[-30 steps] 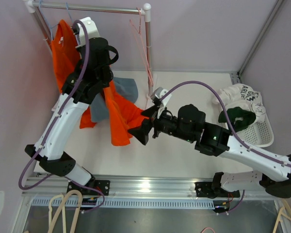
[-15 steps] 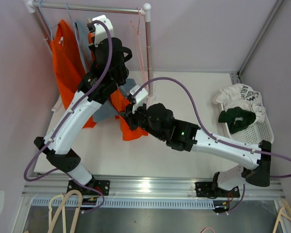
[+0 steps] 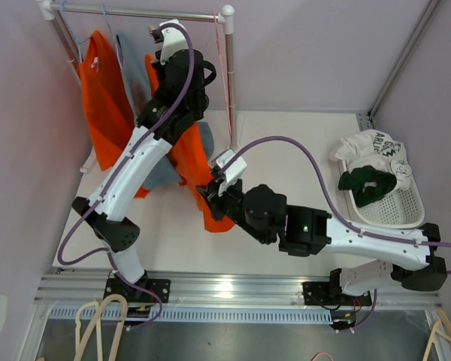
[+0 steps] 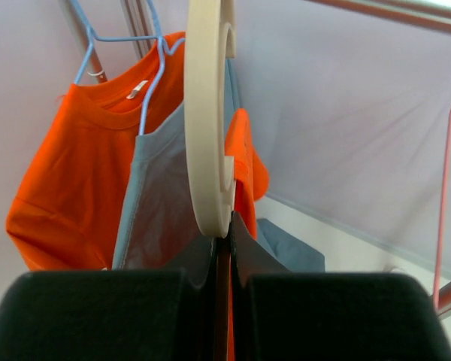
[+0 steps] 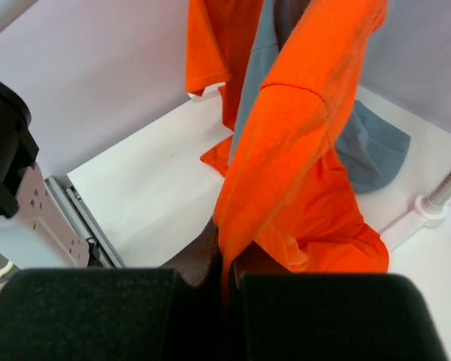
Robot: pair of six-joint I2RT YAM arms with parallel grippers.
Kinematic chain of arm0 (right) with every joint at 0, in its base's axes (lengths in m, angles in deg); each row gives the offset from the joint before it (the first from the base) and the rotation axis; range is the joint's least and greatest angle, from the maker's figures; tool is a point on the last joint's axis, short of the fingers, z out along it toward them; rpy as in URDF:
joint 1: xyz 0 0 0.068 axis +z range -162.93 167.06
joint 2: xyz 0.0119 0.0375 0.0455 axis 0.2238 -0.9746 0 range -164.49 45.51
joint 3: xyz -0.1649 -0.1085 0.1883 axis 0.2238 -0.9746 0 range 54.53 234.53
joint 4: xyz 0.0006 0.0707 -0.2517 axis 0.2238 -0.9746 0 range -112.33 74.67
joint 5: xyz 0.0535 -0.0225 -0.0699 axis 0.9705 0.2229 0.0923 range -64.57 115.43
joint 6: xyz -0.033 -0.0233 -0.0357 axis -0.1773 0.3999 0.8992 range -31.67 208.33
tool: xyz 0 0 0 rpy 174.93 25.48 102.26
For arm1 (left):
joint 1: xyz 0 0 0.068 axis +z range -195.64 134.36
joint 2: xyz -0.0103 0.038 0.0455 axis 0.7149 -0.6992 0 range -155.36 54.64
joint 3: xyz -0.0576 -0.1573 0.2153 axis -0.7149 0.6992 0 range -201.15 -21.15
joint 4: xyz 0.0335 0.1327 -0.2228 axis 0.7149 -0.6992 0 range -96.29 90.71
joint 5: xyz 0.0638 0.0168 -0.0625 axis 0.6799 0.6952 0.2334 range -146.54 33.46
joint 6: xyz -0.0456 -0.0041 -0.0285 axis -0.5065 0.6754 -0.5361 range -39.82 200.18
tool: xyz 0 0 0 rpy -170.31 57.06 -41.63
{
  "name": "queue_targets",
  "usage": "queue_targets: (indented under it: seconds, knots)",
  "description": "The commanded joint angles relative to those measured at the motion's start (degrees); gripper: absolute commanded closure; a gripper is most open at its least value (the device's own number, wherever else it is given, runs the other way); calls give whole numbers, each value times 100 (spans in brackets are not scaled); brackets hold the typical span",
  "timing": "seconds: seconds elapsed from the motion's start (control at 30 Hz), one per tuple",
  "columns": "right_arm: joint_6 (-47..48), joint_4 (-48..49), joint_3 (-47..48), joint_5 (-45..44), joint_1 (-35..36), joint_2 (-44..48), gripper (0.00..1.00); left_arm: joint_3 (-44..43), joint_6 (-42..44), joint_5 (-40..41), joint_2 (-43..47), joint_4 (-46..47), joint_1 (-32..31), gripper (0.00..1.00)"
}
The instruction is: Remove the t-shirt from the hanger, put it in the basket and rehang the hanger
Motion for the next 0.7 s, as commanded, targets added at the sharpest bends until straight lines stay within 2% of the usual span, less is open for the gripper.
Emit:
queue_targets:
  seconds: [0.0,0.2,0.5,0.67]
  knots:
    - [-47,-106,-145,-463,208,391,100,-325,-217,-239,1,53,176,99]
    - [-371,-265,-671,-586,375,830,100,-334,-446,-433,44,-211,396,99]
    - [-1005,-89,-1464,-780,639,797,100,-930,20,-512,-193,-44,502,99]
    - [-585,394,-1421,-1132,543,419,100,-1046,-883,-1029,105,-1141,406,99]
